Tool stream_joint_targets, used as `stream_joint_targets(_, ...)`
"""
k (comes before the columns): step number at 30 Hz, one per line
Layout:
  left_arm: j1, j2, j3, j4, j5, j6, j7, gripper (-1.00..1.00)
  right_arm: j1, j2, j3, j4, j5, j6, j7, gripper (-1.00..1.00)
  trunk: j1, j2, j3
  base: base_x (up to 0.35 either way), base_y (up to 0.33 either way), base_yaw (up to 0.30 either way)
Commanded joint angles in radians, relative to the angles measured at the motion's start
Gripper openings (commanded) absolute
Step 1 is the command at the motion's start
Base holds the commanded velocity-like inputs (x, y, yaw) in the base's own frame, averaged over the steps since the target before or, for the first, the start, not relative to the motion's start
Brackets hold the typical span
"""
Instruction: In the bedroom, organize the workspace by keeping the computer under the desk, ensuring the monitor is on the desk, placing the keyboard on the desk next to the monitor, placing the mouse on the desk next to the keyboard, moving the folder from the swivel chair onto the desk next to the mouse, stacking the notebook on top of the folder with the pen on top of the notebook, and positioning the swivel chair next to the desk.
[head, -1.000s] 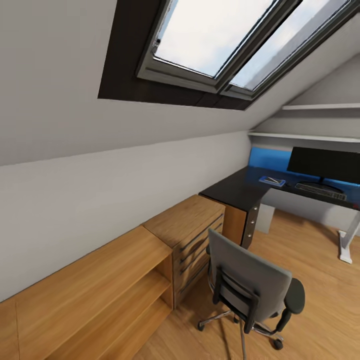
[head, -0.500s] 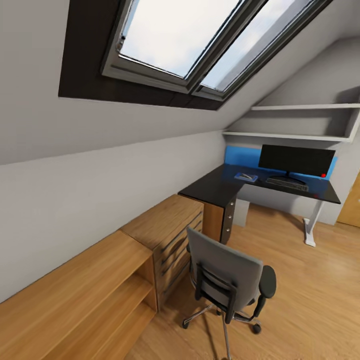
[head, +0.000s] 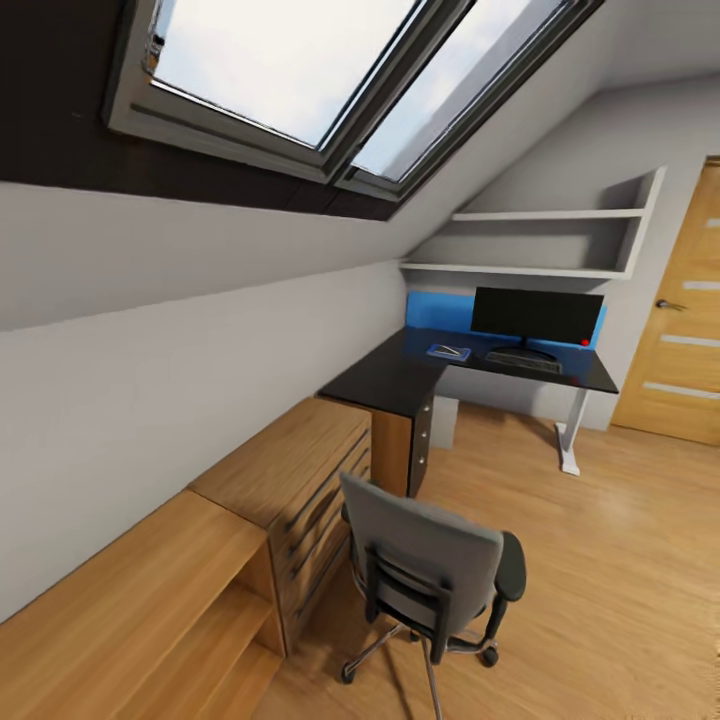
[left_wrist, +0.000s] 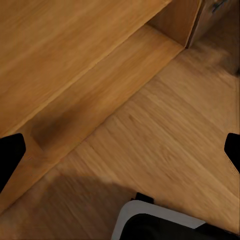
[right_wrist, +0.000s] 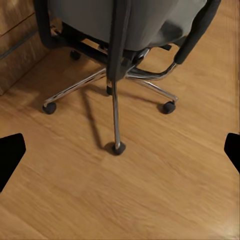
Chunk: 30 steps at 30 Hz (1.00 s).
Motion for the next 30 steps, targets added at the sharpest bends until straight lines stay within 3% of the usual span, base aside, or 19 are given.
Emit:
stream_joint_targets(1,0.000,0.000,-0.003,0.000,0.005,-0.003,0.001,1.00,0.000,0.001,0.009,0.001,-0.001,-0.001,-0.008,1.00,0.001,-0.001,0.000,0.307,0.141,-0.300)
stream_joint_targets(8,0.000,0.001,-0.003,0.000,0.005,-0.001,0.000,1.00,0.000,0.000,0.009,0.001,-0.001,-0.001,-0.008,1.00,0.001,-0.001,0.000,0.194,0.061,-0.300)
stream_joint_targets(14,0.000,0.000,-0.003,0.000,0.005,-0.001,0.000,1.00,0.000,0.000,0.009,0.001,-0.001,-0.001,-0.008,1.00,0.001,-0.001,0.000,0.020,0.053,-0.300)
stream_joint_targets(30,0.000,0.002,-0.003,0.000,0.006,0.000,0.001,1.00,0.000,0.000,0.009,0.002,-0.001,-0.001,-0.007,1.00,0.001,-0.001,0.000,-0.015,0.189,-0.300)
